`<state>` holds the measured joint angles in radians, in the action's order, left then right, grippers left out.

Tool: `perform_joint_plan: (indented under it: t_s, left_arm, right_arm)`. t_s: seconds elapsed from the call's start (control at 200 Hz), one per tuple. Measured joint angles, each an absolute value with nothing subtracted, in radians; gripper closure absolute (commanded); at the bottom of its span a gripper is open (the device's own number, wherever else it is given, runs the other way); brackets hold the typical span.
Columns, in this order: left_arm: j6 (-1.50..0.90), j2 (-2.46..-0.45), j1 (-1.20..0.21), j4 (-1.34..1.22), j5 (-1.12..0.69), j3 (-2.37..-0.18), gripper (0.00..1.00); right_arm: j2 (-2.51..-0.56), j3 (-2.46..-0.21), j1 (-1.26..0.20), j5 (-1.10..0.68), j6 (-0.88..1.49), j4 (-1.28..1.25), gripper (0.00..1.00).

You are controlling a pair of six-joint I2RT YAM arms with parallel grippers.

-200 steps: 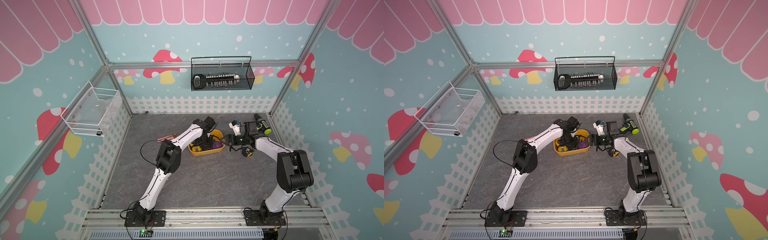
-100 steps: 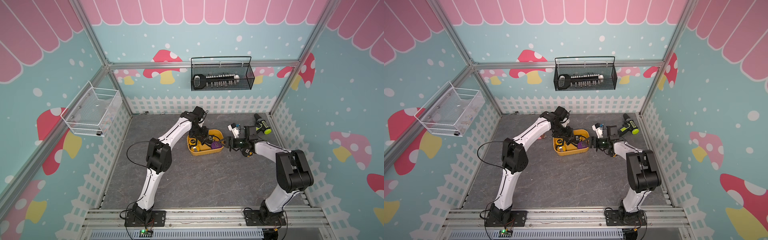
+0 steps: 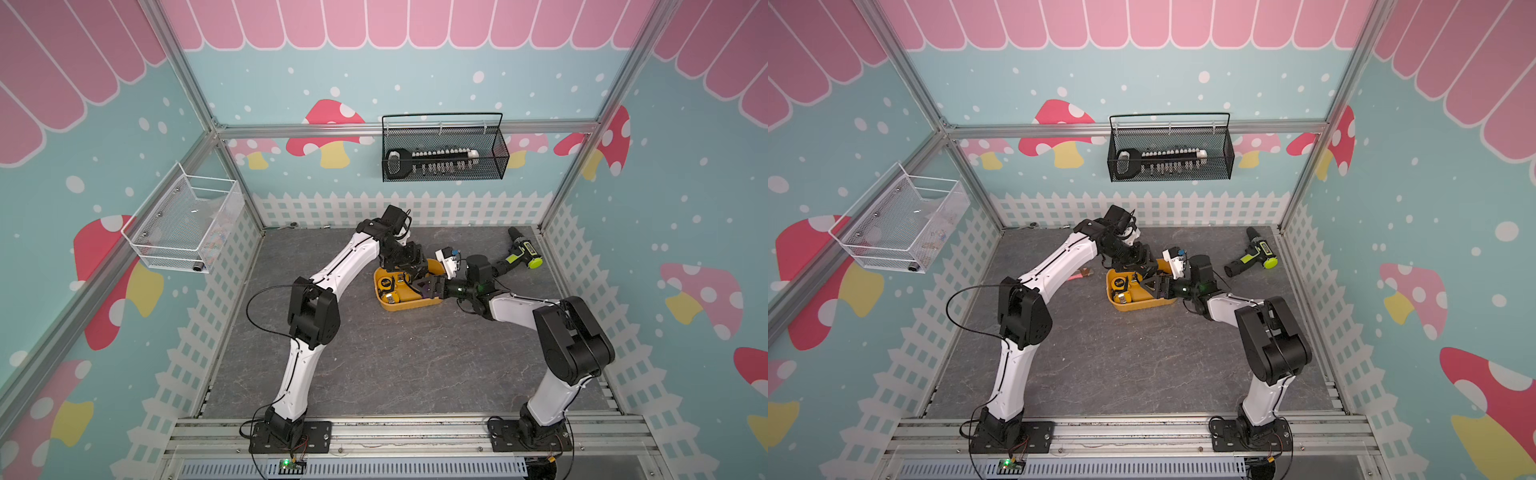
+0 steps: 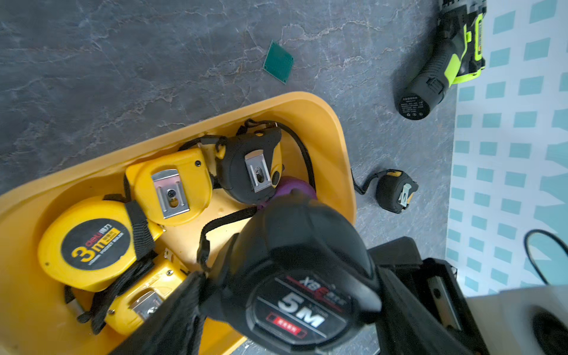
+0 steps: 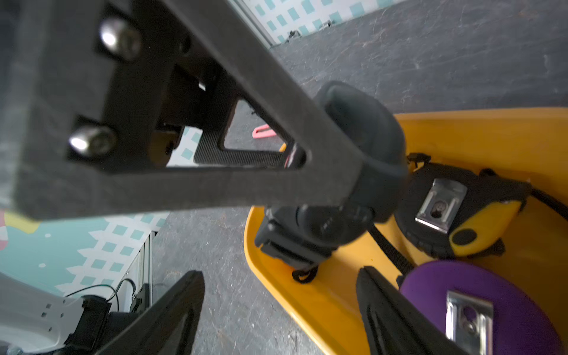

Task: Take the tape measure out of the storage box
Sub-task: Place the tape measure at the center of the board.

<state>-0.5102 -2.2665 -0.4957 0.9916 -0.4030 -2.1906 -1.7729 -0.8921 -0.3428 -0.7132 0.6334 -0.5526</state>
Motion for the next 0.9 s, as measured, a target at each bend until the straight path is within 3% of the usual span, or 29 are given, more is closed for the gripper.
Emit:
perform_joint_plan:
  t_s: [0.21, 0.355, 0.455, 0.495, 0.58, 0.675, 0.901]
  left_arm:
    - [-0.536, -2.261, -0.496, 0.974, -0.427, -2.141, 0.61]
    - [-0.545, -2.251, -0.489, 0.969, -0.418, -2.119, 0.60]
    - [-0.543, -2.246, -0.480, 0.959, -0.415, -2.119, 0.54]
    - [-0.542, -2.243, -0.480, 0.955, -0.415, -2.119, 0.47]
    - [-0.540, -2.234, -0.480, 0.950, -0.408, -2.119, 0.20]
    - [-0.518, -2.219, -0.484, 0.949, -0.390, -2.119, 0.04]
    - [-0.426, -2.131, -0.513, 0.953, -0.263, -2.122, 0.01]
  right_arm:
    - [-1.815, -0.894, -0.349, -0.610, 0.696, -0.685, 0.32]
    - [-1.863, -0.907, -0.361, -0.580, 0.749, -0.725, 0.62]
    - [-1.880, -0.913, -0.361, -0.575, 0.797, -0.764, 0.73]
    - [-1.880, -0.913, -0.361, -0.570, 0.803, -0.774, 0.75]
    - [-1.880, -0.913, -0.362, -0.567, 0.817, -0.795, 0.78]
    - [-1.866, -0.906, -0.360, -0.566, 0.831, -0.806, 0.78]
    - [-1.714, -0.786, -0.220, -0.604, 0.886, -0.718, 0.78]
